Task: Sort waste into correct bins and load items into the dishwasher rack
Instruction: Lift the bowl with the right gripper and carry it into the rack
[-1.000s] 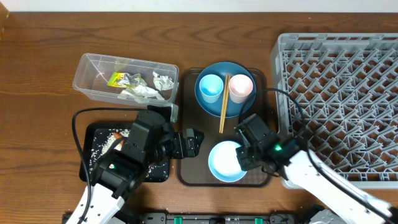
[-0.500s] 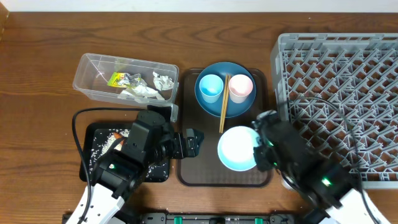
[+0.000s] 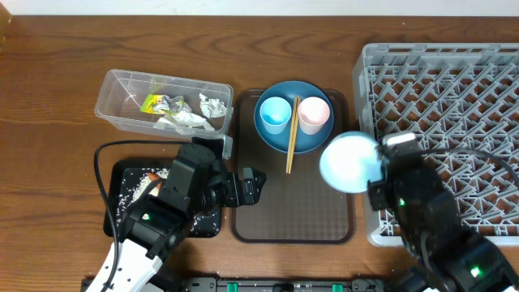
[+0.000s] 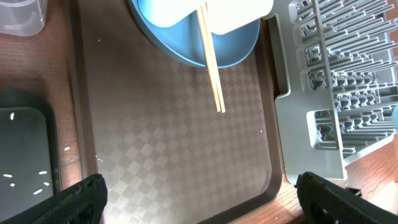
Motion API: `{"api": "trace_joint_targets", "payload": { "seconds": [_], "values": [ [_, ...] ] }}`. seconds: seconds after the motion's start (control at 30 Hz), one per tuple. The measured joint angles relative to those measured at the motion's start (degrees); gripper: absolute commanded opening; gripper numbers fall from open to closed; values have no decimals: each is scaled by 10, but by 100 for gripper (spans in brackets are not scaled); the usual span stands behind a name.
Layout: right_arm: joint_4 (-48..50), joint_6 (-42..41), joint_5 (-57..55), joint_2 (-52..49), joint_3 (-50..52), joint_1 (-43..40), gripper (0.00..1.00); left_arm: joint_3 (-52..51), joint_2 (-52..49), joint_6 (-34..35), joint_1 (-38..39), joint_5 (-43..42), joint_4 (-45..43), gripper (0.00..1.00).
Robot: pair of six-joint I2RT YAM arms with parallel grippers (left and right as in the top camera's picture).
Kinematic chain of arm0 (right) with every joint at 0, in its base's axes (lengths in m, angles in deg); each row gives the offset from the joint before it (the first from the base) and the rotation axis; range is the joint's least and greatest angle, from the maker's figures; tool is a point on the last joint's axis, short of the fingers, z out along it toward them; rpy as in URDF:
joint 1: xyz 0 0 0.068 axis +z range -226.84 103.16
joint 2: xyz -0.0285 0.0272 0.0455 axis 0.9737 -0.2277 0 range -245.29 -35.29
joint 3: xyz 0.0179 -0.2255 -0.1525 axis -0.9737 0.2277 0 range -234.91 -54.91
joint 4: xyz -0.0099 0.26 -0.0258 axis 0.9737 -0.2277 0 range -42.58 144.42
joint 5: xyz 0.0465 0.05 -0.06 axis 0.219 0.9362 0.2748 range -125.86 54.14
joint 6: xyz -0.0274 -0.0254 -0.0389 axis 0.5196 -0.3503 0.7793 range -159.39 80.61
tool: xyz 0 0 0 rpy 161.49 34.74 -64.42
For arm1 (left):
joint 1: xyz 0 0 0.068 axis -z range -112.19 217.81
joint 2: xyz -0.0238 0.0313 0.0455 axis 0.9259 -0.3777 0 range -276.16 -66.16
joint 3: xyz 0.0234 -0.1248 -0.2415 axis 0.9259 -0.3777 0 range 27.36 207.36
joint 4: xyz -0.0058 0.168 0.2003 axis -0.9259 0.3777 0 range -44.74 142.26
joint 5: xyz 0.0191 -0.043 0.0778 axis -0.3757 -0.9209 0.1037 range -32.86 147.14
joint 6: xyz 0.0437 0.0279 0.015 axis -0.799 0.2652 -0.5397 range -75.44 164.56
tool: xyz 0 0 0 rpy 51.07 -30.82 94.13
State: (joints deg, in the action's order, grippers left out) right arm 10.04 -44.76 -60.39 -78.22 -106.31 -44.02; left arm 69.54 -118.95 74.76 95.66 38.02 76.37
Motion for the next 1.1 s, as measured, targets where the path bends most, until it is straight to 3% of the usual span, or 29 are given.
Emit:
{"api": "trace_joint_targets", "payload": {
  "seconds": [0.23, 0.7, 1.1],
  "values": [
    [106, 75, -90, -97, -61, -92, 1, 0, 0, 0, 0, 0, 0, 100],
    [496, 344, -203, -312, -71, -258, 1, -1, -3, 0, 0, 0, 1, 100],
    [615, 510, -189, -435, -70, -297, 1, -1, -3, 0, 0, 0, 1, 100]
  ]
}}
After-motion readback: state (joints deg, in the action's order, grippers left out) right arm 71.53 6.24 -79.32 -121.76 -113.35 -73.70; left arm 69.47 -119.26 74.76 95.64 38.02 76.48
